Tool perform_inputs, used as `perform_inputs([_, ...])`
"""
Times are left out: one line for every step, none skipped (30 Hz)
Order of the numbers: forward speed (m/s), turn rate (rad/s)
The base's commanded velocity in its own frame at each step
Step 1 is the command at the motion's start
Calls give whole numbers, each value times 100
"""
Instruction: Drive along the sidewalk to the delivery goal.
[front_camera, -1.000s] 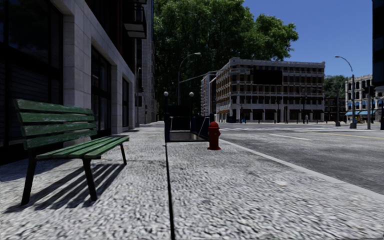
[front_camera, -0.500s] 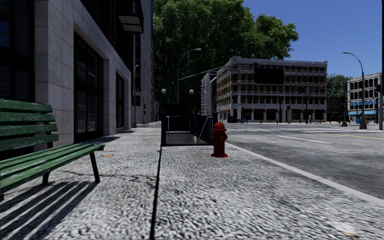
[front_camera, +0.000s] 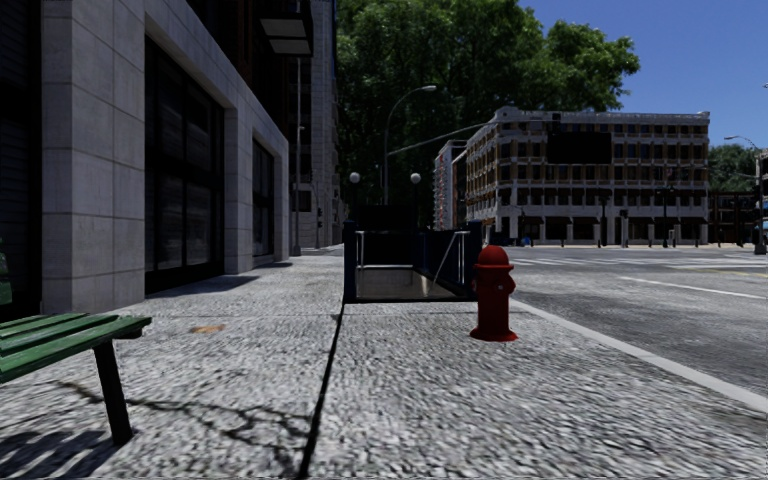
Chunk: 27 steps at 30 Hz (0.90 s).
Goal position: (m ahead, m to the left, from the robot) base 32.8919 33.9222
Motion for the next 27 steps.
perform_inputs([200,39])
perform_inputs([200,39])
perform_inputs([200,39])
perform_inputs([200,39])
perform_inputs([200,39])
perform_inputs([200,39])
perform_inputs([200,39])
perform_inputs([200,39])
perform_inputs([200,39])
perform_inputs([200,39])
perform_inputs([200,39])
perform_inputs([200,39])
perform_inputs([200,39])
perform_inputs([200,39])
perform_inputs([200,39])
perform_inputs([200,39])
perform_inputs([200,39])
perform_inputs([200,39])
perform_inputs([200,38])
perform_inputs([200,38])
perform_inputs([200,38])
perform_inputs([200,38])
perform_inputs([200,38])
perform_inputs([200,38])
perform_inputs([200,38])
perform_inputs([200,38])
perform_inputs([200,38])
